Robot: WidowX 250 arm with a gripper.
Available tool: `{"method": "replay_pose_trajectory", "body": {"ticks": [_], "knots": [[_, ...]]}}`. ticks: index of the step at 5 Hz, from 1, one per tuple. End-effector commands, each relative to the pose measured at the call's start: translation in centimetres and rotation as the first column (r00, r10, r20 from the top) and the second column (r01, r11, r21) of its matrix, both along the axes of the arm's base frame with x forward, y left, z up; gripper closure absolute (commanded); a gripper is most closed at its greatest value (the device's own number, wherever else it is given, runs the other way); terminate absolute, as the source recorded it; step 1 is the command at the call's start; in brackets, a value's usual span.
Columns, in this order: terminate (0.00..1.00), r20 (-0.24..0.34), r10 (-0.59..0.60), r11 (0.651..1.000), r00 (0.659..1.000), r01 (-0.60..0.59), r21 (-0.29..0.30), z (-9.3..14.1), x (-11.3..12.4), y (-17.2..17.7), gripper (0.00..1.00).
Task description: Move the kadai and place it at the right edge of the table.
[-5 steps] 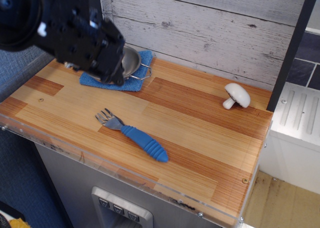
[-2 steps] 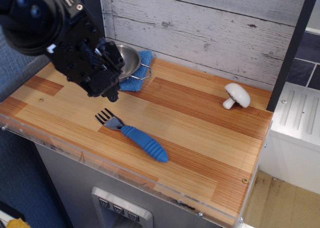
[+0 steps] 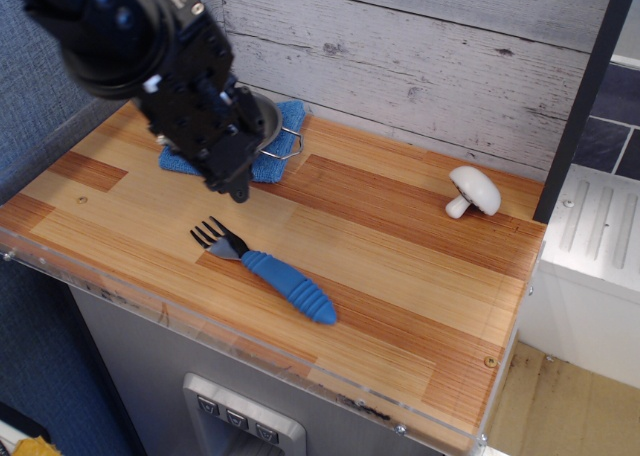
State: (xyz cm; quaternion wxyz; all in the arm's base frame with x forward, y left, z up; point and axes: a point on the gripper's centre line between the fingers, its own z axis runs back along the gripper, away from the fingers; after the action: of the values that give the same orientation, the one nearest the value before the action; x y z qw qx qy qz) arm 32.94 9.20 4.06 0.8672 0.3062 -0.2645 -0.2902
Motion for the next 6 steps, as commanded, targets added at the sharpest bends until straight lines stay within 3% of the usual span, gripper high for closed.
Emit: {"method": "replay_pose_trajectory", "body": {"ticks": [1,5,6], "knots": [[0.00,-0.037,0.001,1.000,0.999,-0.002,-0.021,0.7,1.6,-0.7,1.00],[0.00,-0.030,0.020,1.000,0.999,-0.020,-0.018,1.2,1.0,0.2,1.00],[0.00,0.001,0.022,1.000,1.000,-0.022,-0.007,2.5,0.9,0.5,1.00]]}}
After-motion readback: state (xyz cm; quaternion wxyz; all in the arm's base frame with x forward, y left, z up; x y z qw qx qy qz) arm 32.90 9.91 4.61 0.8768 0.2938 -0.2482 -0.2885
